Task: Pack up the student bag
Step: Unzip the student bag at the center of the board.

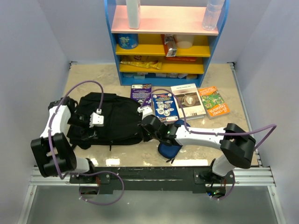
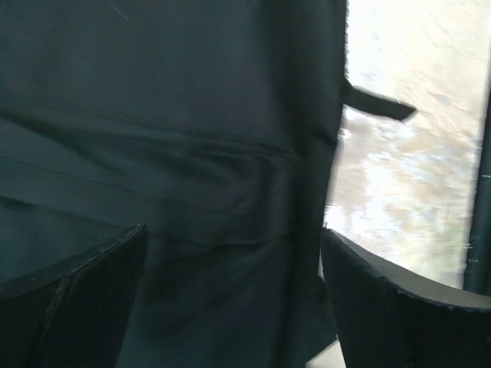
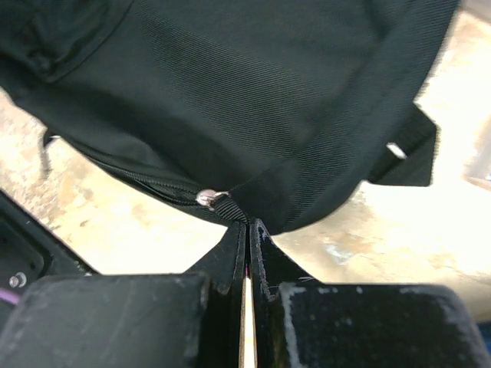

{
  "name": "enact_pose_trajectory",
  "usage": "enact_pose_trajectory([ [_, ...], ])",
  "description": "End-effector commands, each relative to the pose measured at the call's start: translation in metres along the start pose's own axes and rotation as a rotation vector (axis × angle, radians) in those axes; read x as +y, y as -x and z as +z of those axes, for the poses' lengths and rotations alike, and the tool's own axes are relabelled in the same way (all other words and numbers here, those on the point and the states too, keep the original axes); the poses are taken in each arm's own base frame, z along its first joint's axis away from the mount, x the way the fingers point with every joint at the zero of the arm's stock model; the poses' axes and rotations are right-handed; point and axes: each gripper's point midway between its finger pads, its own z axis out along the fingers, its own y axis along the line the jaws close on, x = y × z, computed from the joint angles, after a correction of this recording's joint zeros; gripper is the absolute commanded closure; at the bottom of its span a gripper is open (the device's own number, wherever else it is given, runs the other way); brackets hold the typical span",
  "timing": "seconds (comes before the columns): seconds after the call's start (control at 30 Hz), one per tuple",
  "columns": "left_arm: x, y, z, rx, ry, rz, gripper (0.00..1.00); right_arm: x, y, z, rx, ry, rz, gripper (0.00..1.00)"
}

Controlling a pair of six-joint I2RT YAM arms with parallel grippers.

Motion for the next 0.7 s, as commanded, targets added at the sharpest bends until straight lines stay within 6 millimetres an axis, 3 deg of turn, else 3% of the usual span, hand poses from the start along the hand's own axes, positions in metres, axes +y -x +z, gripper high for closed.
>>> enact_pose_trajectory([
  [0.0, 0.011, 0.077, -0.016, -0.128, 0.076, 0.151, 0.00, 0.034, 0.008, 0.002, -0.029, 0.107, -0.009, 1.00],
  [0.17, 0.002, 0.130, 0.000, -0.277, -0.014, 0.154, 0.00, 0.054, 0.012, 0.008, -0.038, 0.169, 0.014, 1.00],
  [0.27, -0.017, 0.136, 0.024, -0.300, -0.123, 0.161, 0.00, 0.060, 0.012, 0.010, -0.035, 0.196, 0.031, 1.00],
  [0.37, -0.042, 0.127, 0.049, -0.262, -0.195, 0.141, 0.00, 0.064, 0.015, 0.008, -0.043, 0.208, 0.040, 1.00],
  [0.43, -0.033, 0.131, 0.055, -0.253, -0.131, 0.196, 0.00, 0.064, 0.019, 0.004, -0.056, 0.217, 0.046, 1.00],
  [0.67, -0.046, 0.137, 0.097, -0.122, -0.151, 0.095, 0.00, 0.068, 0.016, -0.002, -0.049, 0.247, 0.062, 1.00],
])
